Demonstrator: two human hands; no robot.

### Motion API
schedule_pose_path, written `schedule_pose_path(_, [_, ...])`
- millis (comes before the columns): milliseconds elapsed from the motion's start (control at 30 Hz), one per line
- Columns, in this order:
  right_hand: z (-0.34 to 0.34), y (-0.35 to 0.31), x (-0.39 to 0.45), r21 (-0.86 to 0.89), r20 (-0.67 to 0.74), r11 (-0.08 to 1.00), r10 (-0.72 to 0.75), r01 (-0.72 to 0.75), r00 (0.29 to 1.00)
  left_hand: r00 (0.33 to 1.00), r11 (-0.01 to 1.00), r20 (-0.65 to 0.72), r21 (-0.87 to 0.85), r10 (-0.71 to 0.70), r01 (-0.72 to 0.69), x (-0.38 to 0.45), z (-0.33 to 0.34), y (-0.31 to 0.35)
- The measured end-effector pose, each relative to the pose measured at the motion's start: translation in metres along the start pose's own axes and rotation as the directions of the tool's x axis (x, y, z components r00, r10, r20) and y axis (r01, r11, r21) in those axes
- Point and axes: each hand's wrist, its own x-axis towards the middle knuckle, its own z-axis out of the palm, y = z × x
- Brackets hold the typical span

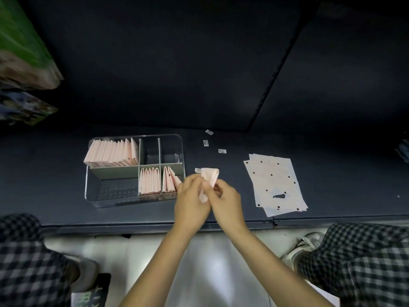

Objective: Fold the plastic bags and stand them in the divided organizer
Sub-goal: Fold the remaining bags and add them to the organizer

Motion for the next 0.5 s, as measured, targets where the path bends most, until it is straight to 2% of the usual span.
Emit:
schedule_pose_path(100, [0.001,0.010,0.013,-0.096,0.024,0.993,0.065,-0.063,0.998,0.984,0.998,0.169,-0.043,0.048,-0.041,0.002,-0.001,-0.018])
schedule_pose_path(167, [0.002,0.015,0.024,-0.118,0.057,0.988,0.109,-0.101,0.992,0.985,0.999,0.174,-0.036,0.019,-0.013,0.011,-0.012,-0.037])
schedule_pose_path(200, [0.004,0.017,0.031,-0.134,0.071,0.982,0.142,-0.132,0.987,0.990,1.000,0.139,0.017,-0.005,0.003,0.018,-0.019,-0.048])
schedule_pose_path(267, [0.010,0.019,0.042,-0.141,0.106,0.971,0.210,-0.195,0.972,0.996,0.968,0.087,0.252,-0.023,0.000,0.033,-0.031,-0.065])
schedule_pose_path(367, [0.024,0.017,0.059,-0.196,0.152,0.958,0.239,-0.208,0.959,0.979,0.831,0.200,0.541,0.023,-0.130,0.047,-0.032,-0.081])
schedule_pose_path(433, [0.036,0.011,0.068,-0.241,0.141,0.956,0.207,-0.170,0.968,0.954,0.765,0.296,0.602,0.053,-0.229,0.049,-0.028,-0.088])
schedule_pose_path(500, [0.048,0.005,0.077,-0.293,0.111,0.951,0.140,-0.102,0.984,0.945,0.753,0.317,0.603,0.076,-0.263,0.048,-0.027,-0.095])
